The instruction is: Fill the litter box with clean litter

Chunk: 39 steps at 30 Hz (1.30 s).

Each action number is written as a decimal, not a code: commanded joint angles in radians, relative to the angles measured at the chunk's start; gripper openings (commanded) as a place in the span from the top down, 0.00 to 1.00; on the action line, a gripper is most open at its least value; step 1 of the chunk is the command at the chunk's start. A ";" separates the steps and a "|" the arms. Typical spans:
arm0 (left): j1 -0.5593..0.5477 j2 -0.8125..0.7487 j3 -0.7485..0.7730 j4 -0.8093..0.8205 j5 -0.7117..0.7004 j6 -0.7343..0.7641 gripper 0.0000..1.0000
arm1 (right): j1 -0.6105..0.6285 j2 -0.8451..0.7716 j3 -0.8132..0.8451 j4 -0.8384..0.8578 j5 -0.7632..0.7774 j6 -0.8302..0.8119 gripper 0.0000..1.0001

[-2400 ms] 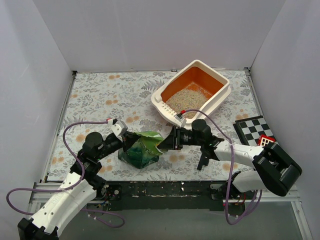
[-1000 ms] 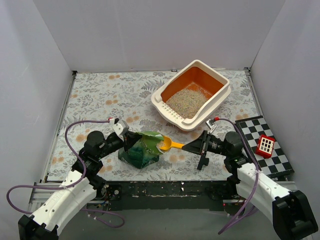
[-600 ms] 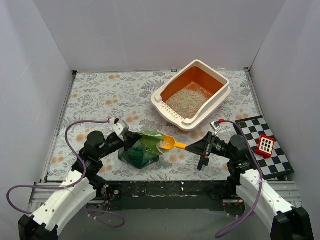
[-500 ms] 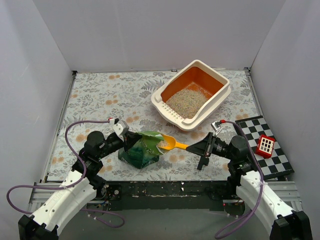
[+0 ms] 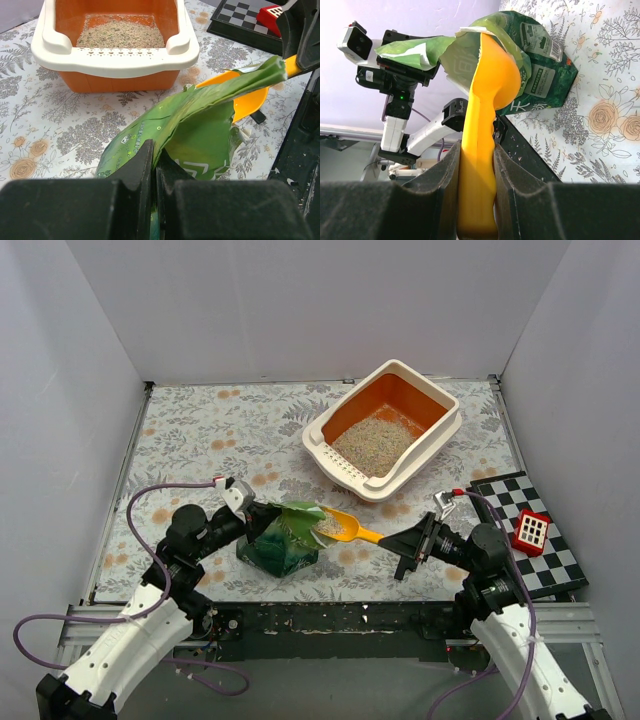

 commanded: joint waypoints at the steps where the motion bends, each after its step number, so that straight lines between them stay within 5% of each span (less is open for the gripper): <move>1: -0.006 -0.020 -0.012 -0.012 -0.047 -0.011 1.00 | -0.007 -0.084 0.033 -0.117 0.068 0.006 0.99; 23: -0.006 -0.027 -0.004 -0.035 -0.244 -0.033 1.00 | -0.007 -0.246 0.185 -0.354 0.115 0.041 0.99; 39: -0.006 -0.032 -0.005 -0.047 -0.337 -0.047 1.00 | -0.007 -0.223 0.171 -0.174 0.114 0.184 0.99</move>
